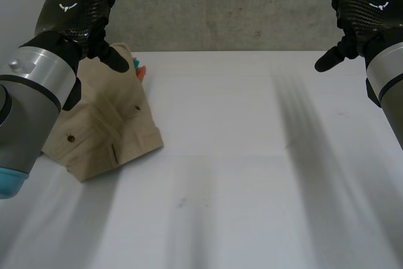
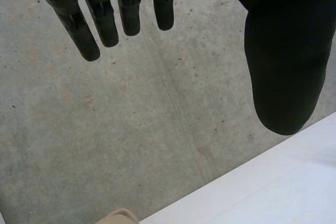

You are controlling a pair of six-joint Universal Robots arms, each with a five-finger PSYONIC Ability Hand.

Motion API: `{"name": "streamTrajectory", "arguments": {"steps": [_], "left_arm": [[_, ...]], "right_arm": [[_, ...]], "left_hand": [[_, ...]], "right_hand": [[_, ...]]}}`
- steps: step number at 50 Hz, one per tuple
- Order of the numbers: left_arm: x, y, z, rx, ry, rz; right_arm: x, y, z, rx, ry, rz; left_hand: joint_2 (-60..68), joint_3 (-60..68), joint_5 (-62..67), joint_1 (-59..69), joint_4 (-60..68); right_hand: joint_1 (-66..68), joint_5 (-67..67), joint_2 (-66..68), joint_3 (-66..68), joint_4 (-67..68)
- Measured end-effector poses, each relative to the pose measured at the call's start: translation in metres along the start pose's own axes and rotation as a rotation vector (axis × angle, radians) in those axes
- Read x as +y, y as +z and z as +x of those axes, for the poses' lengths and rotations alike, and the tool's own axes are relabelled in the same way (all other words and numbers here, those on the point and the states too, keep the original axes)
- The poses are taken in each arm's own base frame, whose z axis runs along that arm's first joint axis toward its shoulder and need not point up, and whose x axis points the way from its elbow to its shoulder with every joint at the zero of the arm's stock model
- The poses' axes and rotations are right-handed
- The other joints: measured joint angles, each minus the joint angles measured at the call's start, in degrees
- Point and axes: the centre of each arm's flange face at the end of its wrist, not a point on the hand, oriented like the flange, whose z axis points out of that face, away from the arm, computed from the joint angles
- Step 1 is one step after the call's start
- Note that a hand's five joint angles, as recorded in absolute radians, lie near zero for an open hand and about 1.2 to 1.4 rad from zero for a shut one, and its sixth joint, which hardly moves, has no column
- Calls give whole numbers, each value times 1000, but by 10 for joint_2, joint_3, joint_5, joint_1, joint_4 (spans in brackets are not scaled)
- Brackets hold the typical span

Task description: Fold the laundry.

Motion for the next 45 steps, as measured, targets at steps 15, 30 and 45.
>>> {"name": "streamTrajectory", "arguments": {"steps": [15, 30, 45], "left_arm": [[10, 3, 1, 7, 38, -27], [153, 41, -39, 5, 667, -327], [162, 59, -9, 77, 720, -174]], "right_arm": [[0, -1, -2, -9, -6, 2], [23, -7, -3, -22, -37, -77], [64, -17, -9, -62, -131, -203]], "left_hand": [[-43, -40, -31, -36, -42], [-43, -40, -31, -36, -42], [523, 519, 499, 479, 522]], "right_hand": [[-6, -33, -26, -39, -43], [-6, -33, -26, -39, -43], [-6, -33, -26, -39, -43]]}}
